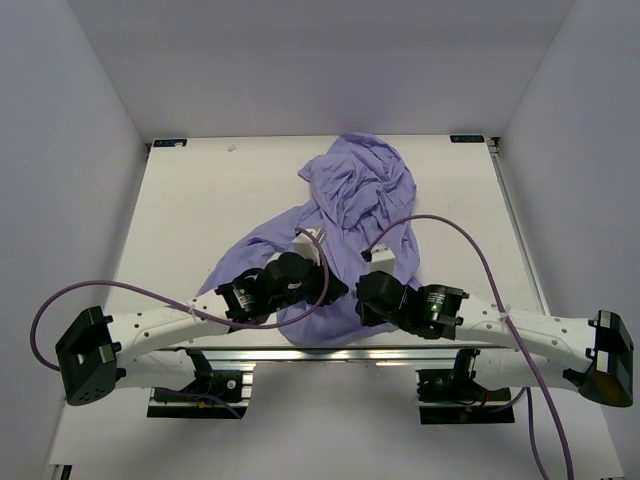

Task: Zip up the jacket

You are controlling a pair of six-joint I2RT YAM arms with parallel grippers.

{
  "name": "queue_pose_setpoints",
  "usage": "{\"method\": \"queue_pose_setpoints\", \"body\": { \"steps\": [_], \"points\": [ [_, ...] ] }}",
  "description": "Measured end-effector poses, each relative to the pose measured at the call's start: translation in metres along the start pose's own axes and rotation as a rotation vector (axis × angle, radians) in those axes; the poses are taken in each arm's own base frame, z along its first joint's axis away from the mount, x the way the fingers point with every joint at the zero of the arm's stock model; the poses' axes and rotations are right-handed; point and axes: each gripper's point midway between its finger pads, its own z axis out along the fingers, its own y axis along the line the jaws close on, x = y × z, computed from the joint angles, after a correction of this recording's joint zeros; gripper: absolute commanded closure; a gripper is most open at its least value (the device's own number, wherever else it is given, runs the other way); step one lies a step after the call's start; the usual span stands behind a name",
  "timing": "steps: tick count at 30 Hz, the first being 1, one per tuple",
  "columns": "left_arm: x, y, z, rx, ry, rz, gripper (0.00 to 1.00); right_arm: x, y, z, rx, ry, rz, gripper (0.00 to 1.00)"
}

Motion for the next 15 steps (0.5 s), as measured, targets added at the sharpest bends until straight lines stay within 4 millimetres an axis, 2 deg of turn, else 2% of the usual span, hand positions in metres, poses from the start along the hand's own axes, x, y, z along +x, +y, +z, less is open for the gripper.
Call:
{"method": "queue_pose_setpoints", "body": {
  "steps": [6, 11, 15],
  "points": [
    [0.0, -0.006, 0.0, 0.034, 0.0, 0.056, 1.0, -0.009, -0.013, 0.008, 0.015, 0.066, -0.075, 1.0],
    [0.003, -0.003, -0.001, 0.028, 0.011, 0.086, 1.0, 0.008, -0.005, 0.024, -0.06, 0.195, -0.185, 1.0],
    [0.005, -0.001, -0.001, 0.022, 0.021, 0.102, 1.0, 0.017, 0.005, 0.024, -0.14, 0.241, -0.26, 0.9]
  ]
}}
